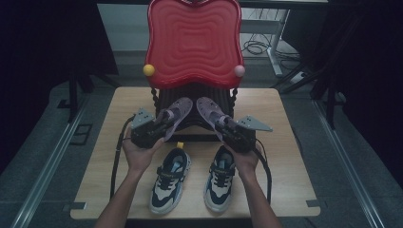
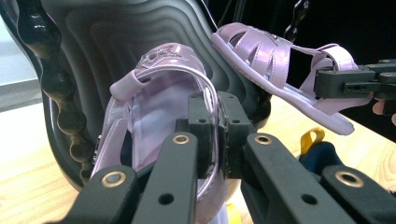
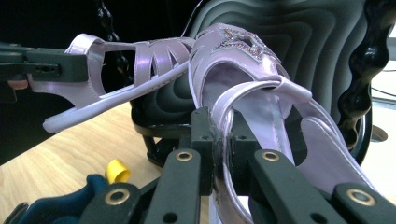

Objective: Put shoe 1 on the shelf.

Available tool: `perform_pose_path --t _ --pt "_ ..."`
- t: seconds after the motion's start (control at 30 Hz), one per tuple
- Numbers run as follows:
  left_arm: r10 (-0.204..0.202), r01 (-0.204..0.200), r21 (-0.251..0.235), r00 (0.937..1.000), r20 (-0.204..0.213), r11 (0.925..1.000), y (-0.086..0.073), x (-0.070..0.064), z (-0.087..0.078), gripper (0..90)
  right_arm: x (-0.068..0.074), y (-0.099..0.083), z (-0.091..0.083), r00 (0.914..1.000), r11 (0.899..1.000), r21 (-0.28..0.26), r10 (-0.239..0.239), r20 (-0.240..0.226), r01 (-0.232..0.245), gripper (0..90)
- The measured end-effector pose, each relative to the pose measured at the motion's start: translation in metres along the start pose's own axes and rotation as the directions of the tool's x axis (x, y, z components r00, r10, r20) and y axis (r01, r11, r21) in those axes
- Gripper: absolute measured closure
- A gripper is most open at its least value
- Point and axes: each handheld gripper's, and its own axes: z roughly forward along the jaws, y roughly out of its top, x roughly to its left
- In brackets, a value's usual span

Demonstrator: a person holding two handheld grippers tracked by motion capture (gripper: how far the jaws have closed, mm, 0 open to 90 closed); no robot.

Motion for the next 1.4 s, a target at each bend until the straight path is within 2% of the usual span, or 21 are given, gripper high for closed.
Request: perform_pose_path --t 0.4,0.6,0.9,0.97,1.23,1.4 --pt "0.007 -0.007 -0.029 0.9998 -0.018 0.9995 0.006 0.001 0.011 85.9 0.000 0.004 0.011 0.9997 1.000 -0.023 0.014 0.021 -0.014 84.6" --pt "-0.013 0.012 -0.056 0.9995 -0.030 0.9984 0.004 0.003 0.021 85.9 -0.001 0.009 0.017 0.9988 0.998 -0.046 0.032 0.038 -0.030 84.6" --pt "0.000 -0.005 -0.082 0.9982 -0.060 0.9966 0.011 0.006 0.035 85.9 -0.003 0.015 0.032 0.9967 0.999 -0.043 0.026 0.076 -0.023 84.6" --pt "0.004 -0.011 -0.087 0.9972 -0.075 0.9962 0.011 0.008 0.039 85.9 -0.003 0.016 0.036 0.9955 0.998 -0.048 0.038 0.087 -0.034 84.6" --pt "-0.014 0.005 -0.111 0.9966 -0.081 0.9939 0.014 0.014 0.046 85.8 -0.003 0.019 0.051 0.9928 0.998 -0.055 0.047 0.110 -0.041 84.5" --pt "-0.004 -0.008 -0.124 0.9951 -0.099 0.9922 0.019 0.016 0.051 85.7 -0.002 0.024 0.062 0.9898 0.998 -0.053 0.042 0.136 -0.035 84.5"
